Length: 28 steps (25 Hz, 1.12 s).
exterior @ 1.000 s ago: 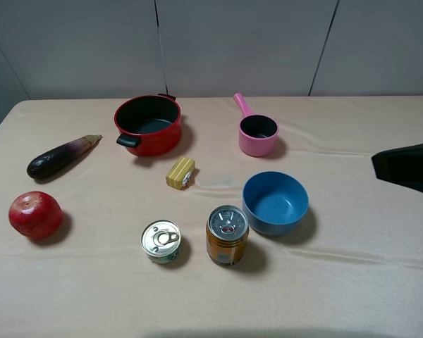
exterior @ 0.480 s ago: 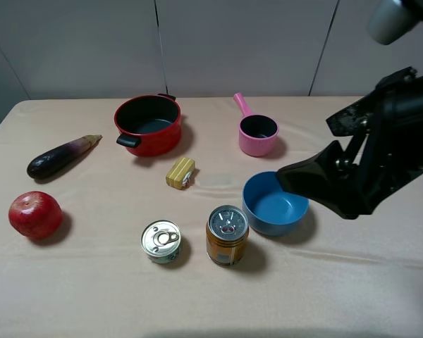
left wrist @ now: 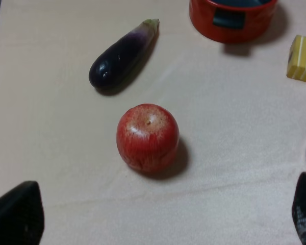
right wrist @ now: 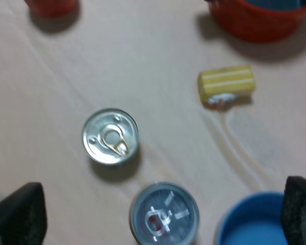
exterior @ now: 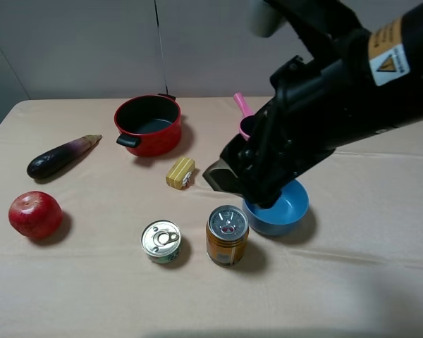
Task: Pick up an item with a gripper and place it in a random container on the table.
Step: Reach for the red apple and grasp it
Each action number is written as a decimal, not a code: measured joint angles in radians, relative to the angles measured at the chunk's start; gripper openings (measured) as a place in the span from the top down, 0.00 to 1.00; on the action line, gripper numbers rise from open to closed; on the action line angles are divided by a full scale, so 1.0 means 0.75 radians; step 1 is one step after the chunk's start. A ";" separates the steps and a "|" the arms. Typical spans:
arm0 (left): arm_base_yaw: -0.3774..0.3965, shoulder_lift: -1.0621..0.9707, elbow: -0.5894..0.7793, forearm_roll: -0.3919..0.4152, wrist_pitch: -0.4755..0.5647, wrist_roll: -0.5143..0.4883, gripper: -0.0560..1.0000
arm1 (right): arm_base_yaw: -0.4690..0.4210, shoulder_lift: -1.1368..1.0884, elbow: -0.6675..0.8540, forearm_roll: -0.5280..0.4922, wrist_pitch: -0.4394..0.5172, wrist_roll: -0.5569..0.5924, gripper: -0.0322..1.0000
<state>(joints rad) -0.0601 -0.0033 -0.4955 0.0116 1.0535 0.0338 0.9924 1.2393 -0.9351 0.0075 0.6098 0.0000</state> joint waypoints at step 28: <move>0.000 0.000 0.000 0.000 0.000 0.000 0.01 | 0.168 0.782 -0.816 -0.024 0.007 -0.097 0.30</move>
<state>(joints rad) -0.0601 -0.0033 -0.4955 0.0116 1.0535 0.0338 1.1187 1.8258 -1.5474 -0.0108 0.6148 -0.0726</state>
